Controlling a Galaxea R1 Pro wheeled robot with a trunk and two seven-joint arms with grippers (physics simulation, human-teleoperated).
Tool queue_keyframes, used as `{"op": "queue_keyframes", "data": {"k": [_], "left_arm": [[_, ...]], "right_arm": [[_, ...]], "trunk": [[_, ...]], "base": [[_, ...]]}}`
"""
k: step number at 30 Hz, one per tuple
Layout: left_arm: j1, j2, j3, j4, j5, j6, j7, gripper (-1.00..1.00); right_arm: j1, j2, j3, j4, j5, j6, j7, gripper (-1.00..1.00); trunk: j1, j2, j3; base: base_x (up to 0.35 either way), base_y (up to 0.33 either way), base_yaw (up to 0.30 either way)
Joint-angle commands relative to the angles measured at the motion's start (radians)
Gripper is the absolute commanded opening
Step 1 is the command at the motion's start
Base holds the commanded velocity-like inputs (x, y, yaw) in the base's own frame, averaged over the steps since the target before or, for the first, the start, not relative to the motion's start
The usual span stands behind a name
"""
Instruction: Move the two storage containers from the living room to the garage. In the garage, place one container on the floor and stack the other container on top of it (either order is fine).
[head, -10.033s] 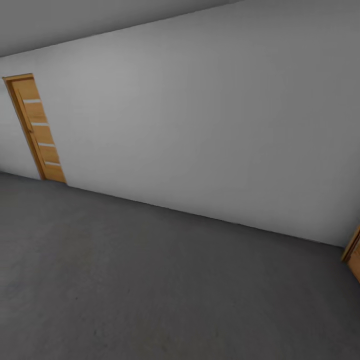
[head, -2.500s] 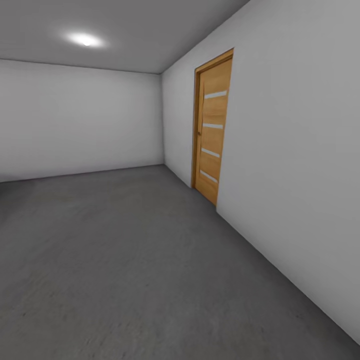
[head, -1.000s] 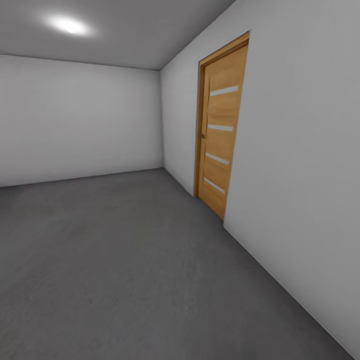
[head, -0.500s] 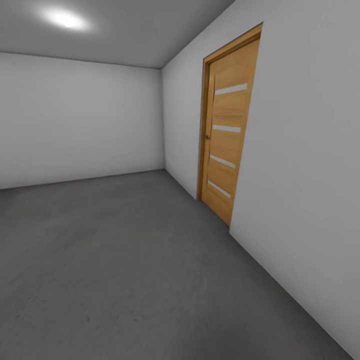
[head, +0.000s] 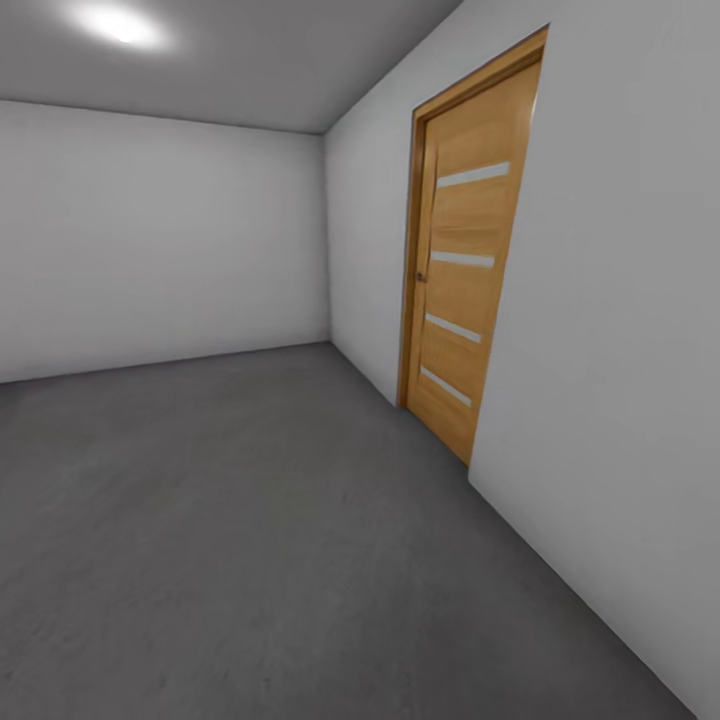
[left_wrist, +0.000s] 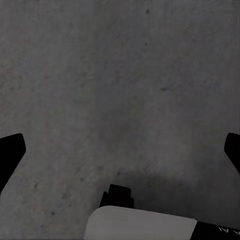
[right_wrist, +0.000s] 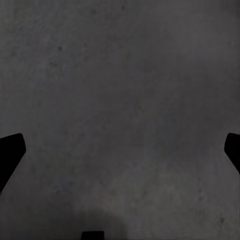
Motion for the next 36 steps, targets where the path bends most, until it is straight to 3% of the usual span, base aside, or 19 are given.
{"op": "queue_keyframes", "data": {"k": [1, 36], "left_arm": [[0.001, -0.001, 0.003, -0.003, -0.001, 0.007, 0.001, 1.00], [0.001, -0.002, 0.003, -0.002, -0.001, 0.007, 0.001, 1.00]], "right_arm": [[0.000, 0.000, 0.000, 0.000, 0.000, -0.002, 0.001, 1.00], [0.000, 0.001, 0.002, 0.000, 0.001, -0.002, 0.001, 1.00]], "trunk": [[0.001, 0.000, -0.001], [0.001, 0.000, -0.001]], "base": [[0.329, 0.001, 0.000], [0.329, 0.029, 0.000]]}}
